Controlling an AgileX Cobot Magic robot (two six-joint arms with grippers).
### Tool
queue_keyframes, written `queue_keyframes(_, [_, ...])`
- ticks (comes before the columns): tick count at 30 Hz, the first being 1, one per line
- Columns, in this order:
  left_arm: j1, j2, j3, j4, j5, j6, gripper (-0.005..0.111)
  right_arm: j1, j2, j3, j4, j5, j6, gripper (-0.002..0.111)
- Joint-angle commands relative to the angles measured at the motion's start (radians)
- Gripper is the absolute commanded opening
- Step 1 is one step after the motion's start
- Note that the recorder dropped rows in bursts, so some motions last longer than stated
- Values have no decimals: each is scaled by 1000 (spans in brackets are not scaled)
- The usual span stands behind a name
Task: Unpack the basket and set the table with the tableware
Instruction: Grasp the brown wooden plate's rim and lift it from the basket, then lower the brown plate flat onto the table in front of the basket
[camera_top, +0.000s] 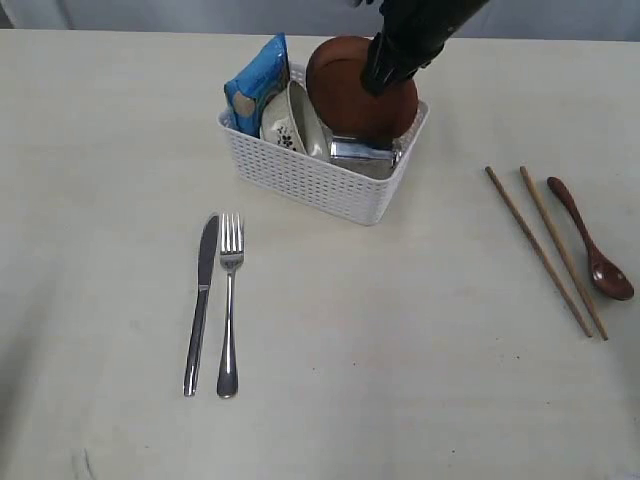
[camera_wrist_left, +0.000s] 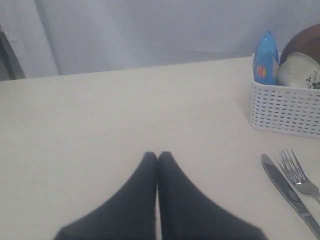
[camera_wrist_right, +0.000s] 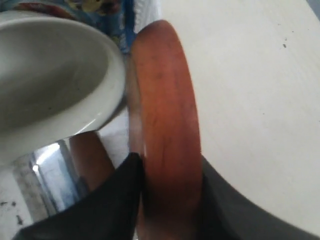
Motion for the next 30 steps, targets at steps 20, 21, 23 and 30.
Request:
queue_keyframes(20, [1,-3,4,5,-2,6,0,-2,-176,-4,-9,-2,-8,0])
queue_keyframes(21, [1,-3,4,5,-2,6,0,-2,-190,-4,-9,10,-8,0])
queue_keyframes(23, [1,-3,4,5,-2,6,0,-2,-218,-4,-9,39,-8,0])
queue_keyframes(30, [1,-3,4,5,-2,6,0,-2,-315,-4,-9,192,27,-1])
